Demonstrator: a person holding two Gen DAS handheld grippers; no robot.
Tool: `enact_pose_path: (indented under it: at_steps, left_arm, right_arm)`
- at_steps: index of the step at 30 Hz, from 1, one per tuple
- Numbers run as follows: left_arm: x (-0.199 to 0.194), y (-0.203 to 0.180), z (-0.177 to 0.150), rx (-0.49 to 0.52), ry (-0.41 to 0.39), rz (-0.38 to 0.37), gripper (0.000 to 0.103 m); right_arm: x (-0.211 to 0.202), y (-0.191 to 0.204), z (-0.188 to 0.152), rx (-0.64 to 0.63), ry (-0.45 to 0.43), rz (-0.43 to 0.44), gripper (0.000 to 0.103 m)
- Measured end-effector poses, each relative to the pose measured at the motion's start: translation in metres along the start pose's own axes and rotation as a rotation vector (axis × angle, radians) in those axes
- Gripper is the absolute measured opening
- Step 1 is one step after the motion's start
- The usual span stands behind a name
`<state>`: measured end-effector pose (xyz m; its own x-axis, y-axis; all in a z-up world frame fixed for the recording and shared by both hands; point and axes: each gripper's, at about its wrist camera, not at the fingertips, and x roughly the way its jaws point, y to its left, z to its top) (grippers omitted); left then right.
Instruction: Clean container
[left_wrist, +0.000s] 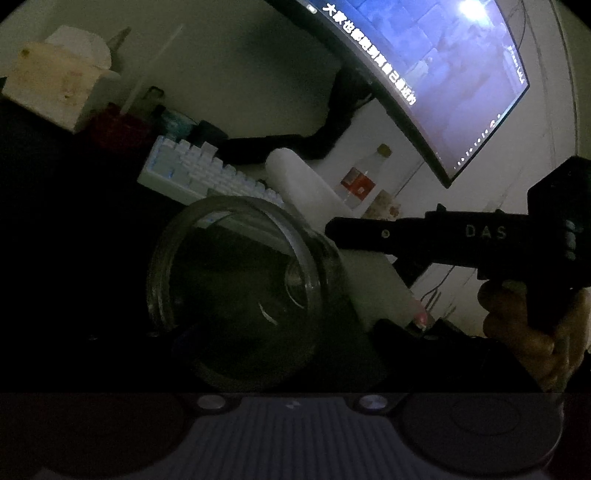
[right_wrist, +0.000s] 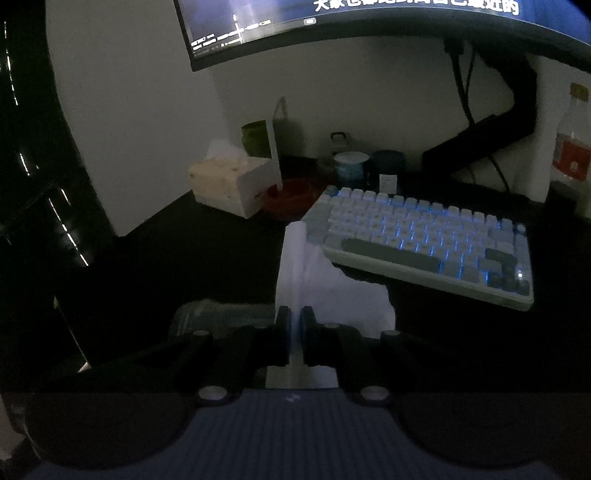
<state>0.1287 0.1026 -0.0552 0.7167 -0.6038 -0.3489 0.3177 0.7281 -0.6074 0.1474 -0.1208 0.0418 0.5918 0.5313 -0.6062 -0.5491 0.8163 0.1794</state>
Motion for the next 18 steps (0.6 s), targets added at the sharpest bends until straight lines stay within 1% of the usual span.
enact_pose_path:
  at_steps: [1,2,4,5,8,9,12,13,15,16,18]
  left_arm:
    - [0.002,0.000,0.001,0.002,0.001,0.001,0.096]
    - [0.003,-0.001,0.000,0.009,0.002,0.003,0.096]
    - [0.003,-0.003,-0.001,0.031,0.000,0.008,0.096]
    - [0.003,-0.003,-0.002,0.040,-0.001,0.010,0.096]
    - [0.001,-0.003,-0.002,0.052,-0.009,0.027,0.096]
    - [0.000,-0.002,-0.002,0.054,-0.013,0.035,0.096]
    - [-0.004,0.002,0.001,0.049,-0.034,0.057,0.096]
    - [-0.005,0.004,0.002,0.046,-0.038,0.056,0.096]
    - [-0.005,0.006,0.003,0.043,-0.044,0.050,0.096]
    - [-0.005,0.006,0.003,0.043,-0.047,0.050,0.096]
    - [-0.004,0.004,0.002,0.057,-0.048,0.054,0.096]
  right_arm:
    - [0.000,0.002,0.000,-0.004,-0.003,-0.003,0.008]
    - [0.000,0.006,0.000,-0.009,0.000,0.022,0.008]
    - [-0.001,0.013,-0.001,-0.035,0.014,0.105,0.008]
    - [-0.002,0.016,-0.002,-0.049,0.020,0.130,0.008]
    - [-0.001,0.014,-0.001,-0.071,0.026,0.133,0.008]
    - [0.001,0.008,0.001,-0.058,0.027,0.111,0.008]
    - [0.008,-0.010,0.005,-0.008,0.007,-0.049,0.008]
    - [0.010,-0.013,0.005,0.002,-0.001,-0.073,0.008]
    - [0.010,-0.011,0.004,0.008,-0.010,-0.060,0.008]
    - [0.010,-0.007,0.004,-0.001,-0.011,-0.035,0.008]
    - [0.011,0.006,0.004,-0.032,-0.006,0.054,0.008]
